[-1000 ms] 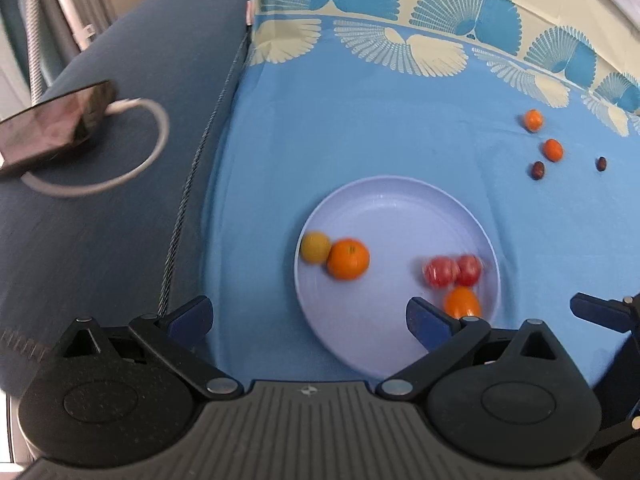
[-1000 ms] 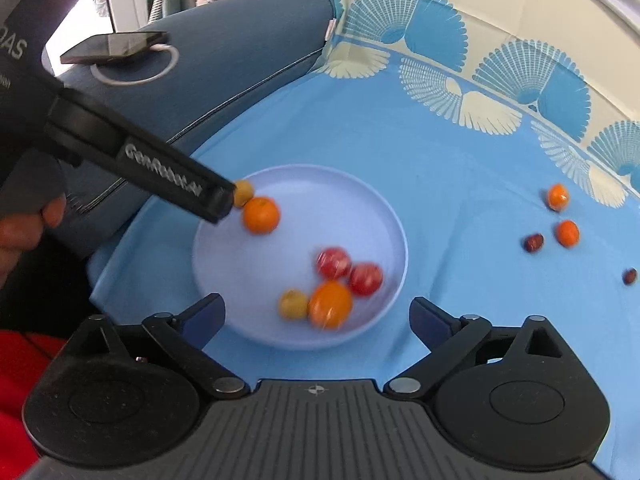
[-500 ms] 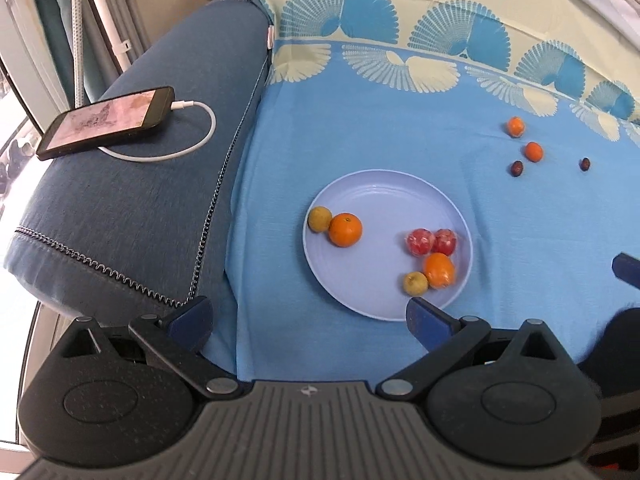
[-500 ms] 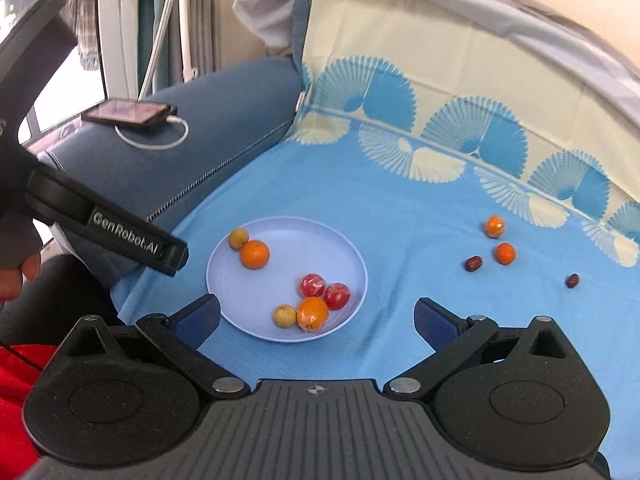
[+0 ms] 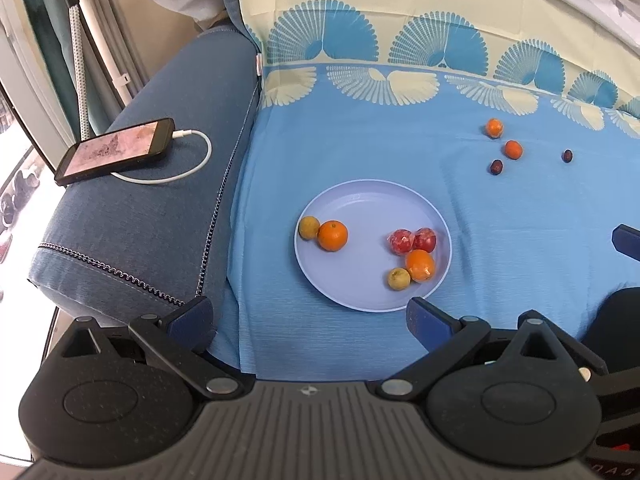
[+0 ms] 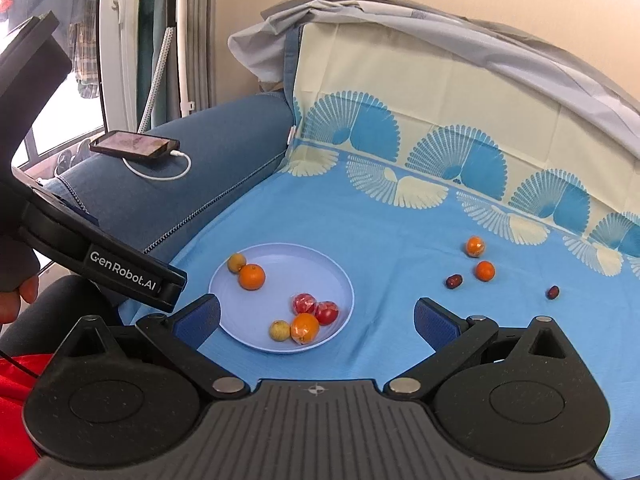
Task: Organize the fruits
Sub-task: 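Withdraw both open tools from the plate and move toward the remaining fruits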
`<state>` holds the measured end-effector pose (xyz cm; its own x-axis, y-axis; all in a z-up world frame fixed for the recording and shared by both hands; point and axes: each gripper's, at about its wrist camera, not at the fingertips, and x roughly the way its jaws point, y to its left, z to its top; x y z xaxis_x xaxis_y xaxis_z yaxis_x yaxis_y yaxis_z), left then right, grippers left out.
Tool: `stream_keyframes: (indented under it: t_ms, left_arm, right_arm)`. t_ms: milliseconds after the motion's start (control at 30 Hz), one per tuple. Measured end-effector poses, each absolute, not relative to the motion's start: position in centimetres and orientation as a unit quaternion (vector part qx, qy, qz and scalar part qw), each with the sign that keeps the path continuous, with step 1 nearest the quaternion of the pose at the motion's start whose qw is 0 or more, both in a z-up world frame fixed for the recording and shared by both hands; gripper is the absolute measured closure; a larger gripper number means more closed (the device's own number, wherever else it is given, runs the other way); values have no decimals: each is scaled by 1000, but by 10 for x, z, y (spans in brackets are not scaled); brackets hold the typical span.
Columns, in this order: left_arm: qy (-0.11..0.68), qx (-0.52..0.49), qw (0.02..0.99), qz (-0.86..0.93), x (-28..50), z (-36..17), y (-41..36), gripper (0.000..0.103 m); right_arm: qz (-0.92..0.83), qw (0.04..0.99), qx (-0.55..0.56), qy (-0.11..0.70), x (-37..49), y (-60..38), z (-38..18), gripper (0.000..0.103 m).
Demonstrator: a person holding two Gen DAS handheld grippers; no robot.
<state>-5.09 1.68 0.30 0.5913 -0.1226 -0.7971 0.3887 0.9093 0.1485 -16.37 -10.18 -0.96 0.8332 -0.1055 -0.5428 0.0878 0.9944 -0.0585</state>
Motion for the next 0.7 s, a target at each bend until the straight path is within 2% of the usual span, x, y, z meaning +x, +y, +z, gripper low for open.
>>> stream_keyframes:
  t_ms: [700]
  left_arm:
    - [418, 169, 879, -154, -59, 8, 13, 0]
  right_arm:
    - [-53, 960, -17, 274, -173, -98, -6, 1]
